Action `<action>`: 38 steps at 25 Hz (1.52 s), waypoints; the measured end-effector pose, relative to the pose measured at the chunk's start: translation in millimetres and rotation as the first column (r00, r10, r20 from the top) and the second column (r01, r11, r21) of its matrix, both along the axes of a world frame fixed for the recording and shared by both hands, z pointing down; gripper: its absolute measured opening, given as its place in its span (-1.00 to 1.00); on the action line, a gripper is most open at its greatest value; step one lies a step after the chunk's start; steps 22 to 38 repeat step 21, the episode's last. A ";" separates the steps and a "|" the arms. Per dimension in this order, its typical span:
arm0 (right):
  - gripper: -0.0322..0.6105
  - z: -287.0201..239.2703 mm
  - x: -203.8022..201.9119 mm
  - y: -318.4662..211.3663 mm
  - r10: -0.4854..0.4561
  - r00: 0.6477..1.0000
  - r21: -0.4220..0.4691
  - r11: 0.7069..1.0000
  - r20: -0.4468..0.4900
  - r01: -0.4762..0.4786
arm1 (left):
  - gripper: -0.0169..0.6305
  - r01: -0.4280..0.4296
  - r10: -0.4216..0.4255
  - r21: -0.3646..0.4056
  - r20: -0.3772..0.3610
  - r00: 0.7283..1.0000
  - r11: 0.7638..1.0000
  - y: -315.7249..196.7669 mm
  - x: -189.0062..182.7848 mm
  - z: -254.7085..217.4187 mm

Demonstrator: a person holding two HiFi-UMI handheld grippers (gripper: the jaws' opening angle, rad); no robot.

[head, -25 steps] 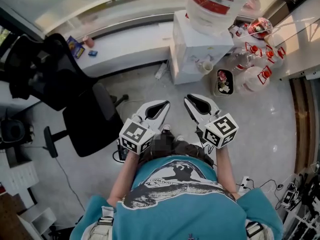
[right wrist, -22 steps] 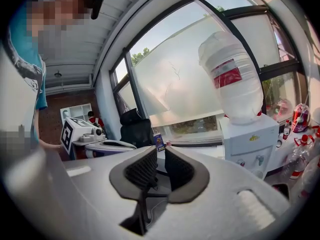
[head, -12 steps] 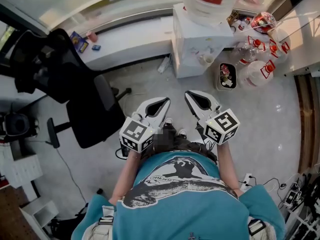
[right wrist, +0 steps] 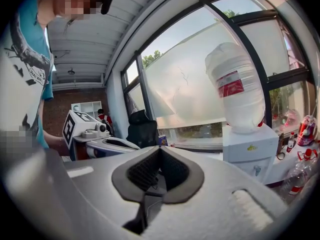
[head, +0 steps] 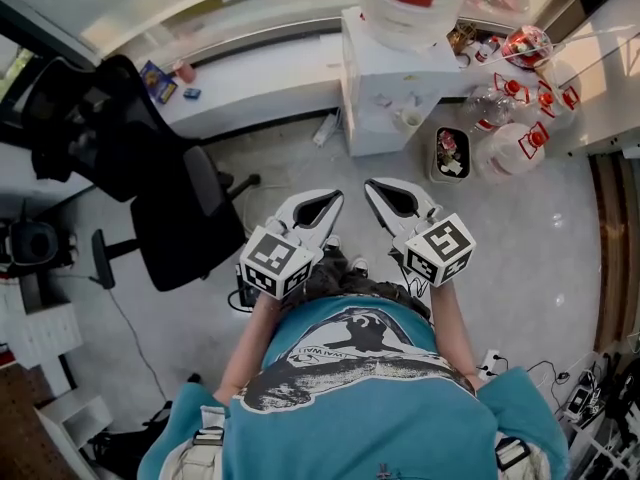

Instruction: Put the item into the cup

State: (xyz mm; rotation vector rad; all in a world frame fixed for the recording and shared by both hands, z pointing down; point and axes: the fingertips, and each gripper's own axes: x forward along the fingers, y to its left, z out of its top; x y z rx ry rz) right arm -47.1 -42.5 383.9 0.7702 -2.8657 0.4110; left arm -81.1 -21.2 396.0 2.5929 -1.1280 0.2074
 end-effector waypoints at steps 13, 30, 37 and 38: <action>-0.90 -1.4 5.9 0.1 -0.024 1.000 -0.006 1.000 0.008 0.024 | -0.94 -0.032 0.032 0.010 0.021 0.999 0.999 1.7 20.9 -2.8; -0.90 -0.8 9.2 3.6 -0.021 1.000 -0.001 1.000 -0.006 0.021 | -0.94 -0.055 0.055 0.014 0.031 0.998 0.998 3.2 28.2 -2.2; -0.90 -0.8 9.2 3.6 -0.021 1.000 -0.001 1.000 -0.006 0.021 | -0.94 -0.055 0.055 0.014 0.031 0.998 0.998 3.2 28.2 -2.2; -0.90 -0.8 9.2 3.6 -0.021 1.000 -0.001 1.000 -0.006 0.021 | -0.94 -0.055 0.055 0.014 0.031 0.998 0.998 3.2 28.2 -2.2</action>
